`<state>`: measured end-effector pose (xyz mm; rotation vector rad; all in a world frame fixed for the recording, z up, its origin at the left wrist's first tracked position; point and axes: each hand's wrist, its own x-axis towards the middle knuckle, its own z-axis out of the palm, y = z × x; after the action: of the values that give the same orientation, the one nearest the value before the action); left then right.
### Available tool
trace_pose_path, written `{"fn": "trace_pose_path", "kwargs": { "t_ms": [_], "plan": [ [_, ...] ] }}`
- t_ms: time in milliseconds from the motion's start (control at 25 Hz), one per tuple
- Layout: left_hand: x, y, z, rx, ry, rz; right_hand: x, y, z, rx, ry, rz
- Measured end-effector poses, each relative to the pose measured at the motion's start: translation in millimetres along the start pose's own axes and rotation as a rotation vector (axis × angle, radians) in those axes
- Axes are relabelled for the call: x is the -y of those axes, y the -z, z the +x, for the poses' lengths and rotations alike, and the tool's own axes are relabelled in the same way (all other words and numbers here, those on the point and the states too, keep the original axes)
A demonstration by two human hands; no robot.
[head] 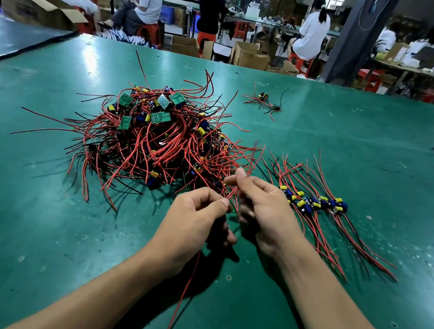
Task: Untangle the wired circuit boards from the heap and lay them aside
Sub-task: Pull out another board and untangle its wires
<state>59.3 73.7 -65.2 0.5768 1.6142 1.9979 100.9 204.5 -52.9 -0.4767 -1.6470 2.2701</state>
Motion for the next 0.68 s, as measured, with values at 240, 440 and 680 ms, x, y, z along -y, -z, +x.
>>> {"fn": "trace_pose_path", "kwargs": {
  "t_ms": [240,440,680],
  "plan": [
    [1,1,-1,0.066,-0.020,0.123,4,1,4,-0.056,-0.080,0.133],
    [0,-1,-4,0.074,-0.020,0.083,3,1,0,-0.051,-0.092,-0.034],
    [-1,0,-4,-0.011,-0.027,0.048,1,-2,-13,0.145,-0.172,-0.166]
  ]
}}
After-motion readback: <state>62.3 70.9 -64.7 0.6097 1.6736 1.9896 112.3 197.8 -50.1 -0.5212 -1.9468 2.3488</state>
